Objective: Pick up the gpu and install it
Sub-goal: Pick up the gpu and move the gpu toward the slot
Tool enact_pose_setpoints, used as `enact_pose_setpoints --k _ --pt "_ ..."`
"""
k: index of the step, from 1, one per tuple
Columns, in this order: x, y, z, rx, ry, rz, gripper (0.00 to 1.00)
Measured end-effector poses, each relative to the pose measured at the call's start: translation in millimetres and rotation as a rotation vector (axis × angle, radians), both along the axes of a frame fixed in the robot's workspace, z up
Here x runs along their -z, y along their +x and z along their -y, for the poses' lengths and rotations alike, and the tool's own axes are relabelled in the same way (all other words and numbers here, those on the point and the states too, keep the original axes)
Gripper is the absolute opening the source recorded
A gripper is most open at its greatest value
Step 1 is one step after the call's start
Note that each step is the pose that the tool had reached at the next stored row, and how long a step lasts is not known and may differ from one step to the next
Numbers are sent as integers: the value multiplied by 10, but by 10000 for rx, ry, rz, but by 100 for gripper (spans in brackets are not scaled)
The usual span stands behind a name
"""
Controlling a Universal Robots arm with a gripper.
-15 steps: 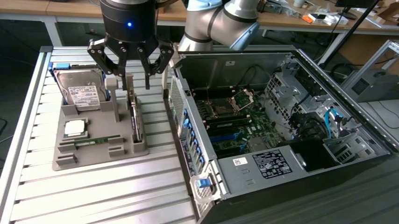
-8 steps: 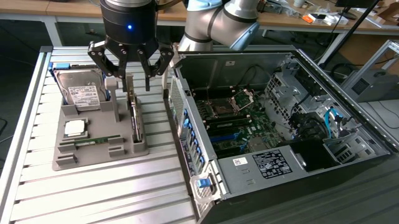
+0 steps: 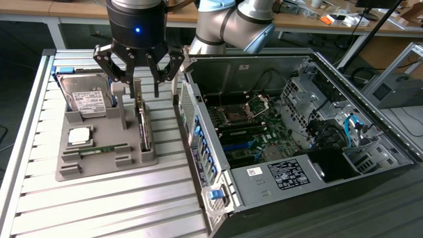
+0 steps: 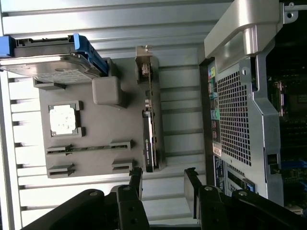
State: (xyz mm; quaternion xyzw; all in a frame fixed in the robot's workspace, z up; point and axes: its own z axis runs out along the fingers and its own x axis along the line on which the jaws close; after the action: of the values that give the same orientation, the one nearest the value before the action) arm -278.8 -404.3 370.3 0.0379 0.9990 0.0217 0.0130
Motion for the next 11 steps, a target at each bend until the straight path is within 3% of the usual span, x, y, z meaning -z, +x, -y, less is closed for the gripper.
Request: enact_pose_setpoints --k 11 --pt "29 0 5 0 0 0 48"
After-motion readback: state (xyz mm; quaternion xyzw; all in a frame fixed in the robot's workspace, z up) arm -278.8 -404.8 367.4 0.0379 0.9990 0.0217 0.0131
